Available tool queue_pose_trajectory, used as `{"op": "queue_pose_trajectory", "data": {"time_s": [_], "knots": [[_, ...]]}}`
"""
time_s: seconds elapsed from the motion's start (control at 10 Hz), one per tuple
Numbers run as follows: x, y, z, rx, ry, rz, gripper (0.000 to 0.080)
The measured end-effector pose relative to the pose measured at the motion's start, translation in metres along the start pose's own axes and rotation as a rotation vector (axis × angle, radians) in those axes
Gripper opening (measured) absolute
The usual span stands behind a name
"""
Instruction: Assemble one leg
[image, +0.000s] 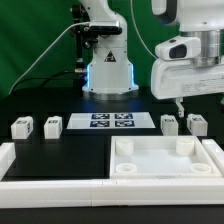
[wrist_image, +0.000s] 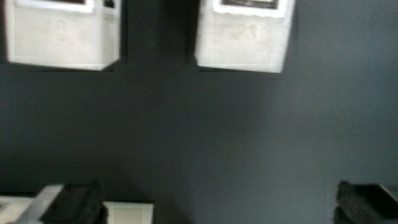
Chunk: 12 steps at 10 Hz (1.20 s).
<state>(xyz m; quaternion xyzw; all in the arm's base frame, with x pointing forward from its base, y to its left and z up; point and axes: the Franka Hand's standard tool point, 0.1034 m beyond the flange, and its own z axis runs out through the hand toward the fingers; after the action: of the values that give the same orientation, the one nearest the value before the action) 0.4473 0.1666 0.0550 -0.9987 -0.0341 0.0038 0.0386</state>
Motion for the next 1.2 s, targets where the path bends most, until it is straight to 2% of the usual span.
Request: {"op": "queue_pose_trajectory", "data": {"time_s": [0.4, 0.6, 0.8, 0.9, 1.0, 1.2], "knots": [[-0.005, -0.002, 0.003, 0.002, 0.000, 0.058, 0.0649], [-0.019, -0.025, 0.011, 0.004, -0.003, 0.085, 0.0649], [-0.021, -0.025, 0.015, -0.001, -0.026, 0.079, 0.0649], [-0.025, -0.022, 0.016, -0.013, -0.068, 0.065, 0.0649], [-0.029, -0.017, 0.015, -0.031, -0.203, 0.051, 0.0649], [-0.027, -0.014, 0.016, -0.045, -0.366, 0.056, 0.0649]]}}
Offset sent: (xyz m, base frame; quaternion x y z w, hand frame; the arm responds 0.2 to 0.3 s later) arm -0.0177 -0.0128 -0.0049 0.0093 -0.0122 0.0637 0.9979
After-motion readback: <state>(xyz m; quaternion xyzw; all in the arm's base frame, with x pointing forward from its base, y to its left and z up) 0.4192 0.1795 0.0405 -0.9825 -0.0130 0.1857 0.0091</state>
